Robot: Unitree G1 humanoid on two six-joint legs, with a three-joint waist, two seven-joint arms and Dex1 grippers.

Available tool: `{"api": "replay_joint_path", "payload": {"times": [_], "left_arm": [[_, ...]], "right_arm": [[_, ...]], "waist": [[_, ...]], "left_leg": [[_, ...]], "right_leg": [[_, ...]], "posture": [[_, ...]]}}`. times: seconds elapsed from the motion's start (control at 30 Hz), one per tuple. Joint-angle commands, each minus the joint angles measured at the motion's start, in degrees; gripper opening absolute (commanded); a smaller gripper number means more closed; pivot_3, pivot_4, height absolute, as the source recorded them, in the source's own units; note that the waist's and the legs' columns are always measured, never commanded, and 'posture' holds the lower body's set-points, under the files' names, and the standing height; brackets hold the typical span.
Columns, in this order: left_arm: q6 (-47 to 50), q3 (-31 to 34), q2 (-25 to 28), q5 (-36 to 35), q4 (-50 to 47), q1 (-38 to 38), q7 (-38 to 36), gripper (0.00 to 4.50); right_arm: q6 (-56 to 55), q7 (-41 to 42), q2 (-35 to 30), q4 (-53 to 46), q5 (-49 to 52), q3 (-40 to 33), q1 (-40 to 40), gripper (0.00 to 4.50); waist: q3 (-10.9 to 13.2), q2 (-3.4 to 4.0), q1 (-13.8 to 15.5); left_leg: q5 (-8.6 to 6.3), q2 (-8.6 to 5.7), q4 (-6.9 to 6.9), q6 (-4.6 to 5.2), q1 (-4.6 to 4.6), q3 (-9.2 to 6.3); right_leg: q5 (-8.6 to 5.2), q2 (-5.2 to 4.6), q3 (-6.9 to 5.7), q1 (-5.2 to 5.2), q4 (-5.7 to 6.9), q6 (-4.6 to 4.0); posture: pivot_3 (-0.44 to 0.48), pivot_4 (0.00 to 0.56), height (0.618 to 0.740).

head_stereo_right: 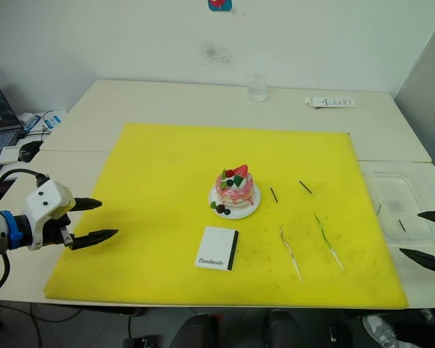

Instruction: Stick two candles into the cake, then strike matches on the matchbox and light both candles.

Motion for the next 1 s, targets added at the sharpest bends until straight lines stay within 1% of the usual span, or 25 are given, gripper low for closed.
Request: {"api": "replay_joint_path", "payload": {"times": [0.03,0.27,0.47,0.73,0.83,1.0], "left_arm": [[0.61,1.96,1.53,-1.0,-0.86,-0.18,-1.02,4.48],[4.11,2.34,2.17,-3.75,-0.74,-1.12,-4.52,4.48],[5.14,2.09,1.82,-4.09,0.12,-2.52,-4.24,4.48],[4.83,2.11,1.47,-3.84,1.07,-3.19,-4.45,4.48],[2.16,1.51,1.54,-3.28,0.67,-2.88,-5.58,4.48],[3.66,1.52,1.06,-5.4,-1.64,-2.25,-7.01,4.48]], "right_arm": [[-0.95,0.8,-0.49,0.38,-0.21,-1.08,-0.66,4.5],[-1.56,1.39,-0.54,1.23,-0.44,0.37,-1.79,4.5],[-2.03,1.62,-0.38,1.68,-0.87,0.94,-2.56,4.5],[-2.59,1.76,-0.12,2.02,-1.2,1.12,-2.98,4.5],[-3.0,1.42,0.02,2.19,-1.24,1.44,-3.33,4.5],[-2.94,0.96,0.37,1.54,-1.14,1.6,-3.65,4.5]], "waist": [[0.0,0.0,0.0],[0.0,0.0,-0.02],[0.0,0.0,-0.01],[0.0,0.0,-0.03],[0.0,0.0,-0.03],[0.0,0.0,-0.02]], "left_leg": [[0.0,0.0,0.0,0.0,0.0,0.0],[0.0,-0.01,0.02,0.0,0.04,0.0],[0.01,-0.01,0.04,0.0,0.03,0.01],[0.01,-0.01,0.08,0.0,0.03,0.01],[0.01,-0.01,0.1,0.0,0.04,0.01],[0.01,-0.01,0.15,-0.01,0.03,0.02]], "right_leg": [[0.0,0.0,0.0,0.0,0.0,0.0],[0.0,0.02,0.01,0.0,0.08,0.0],[0.0,0.03,0.0,0.01,0.1,0.0],[0.0,0.04,0.02,0.01,0.13,0.0],[0.0,0.04,0.01,0.01,0.15,0.0],[0.0,0.04,0.01,0.03,0.18,0.0]], "posture": [[0.0,0.15,0.74],[0.0,0.15,0.74],[0.0,0.15,0.74],[0.0,0.15,0.74],[0.0,0.15,0.74],[0.0,0.15,0.74]]}}
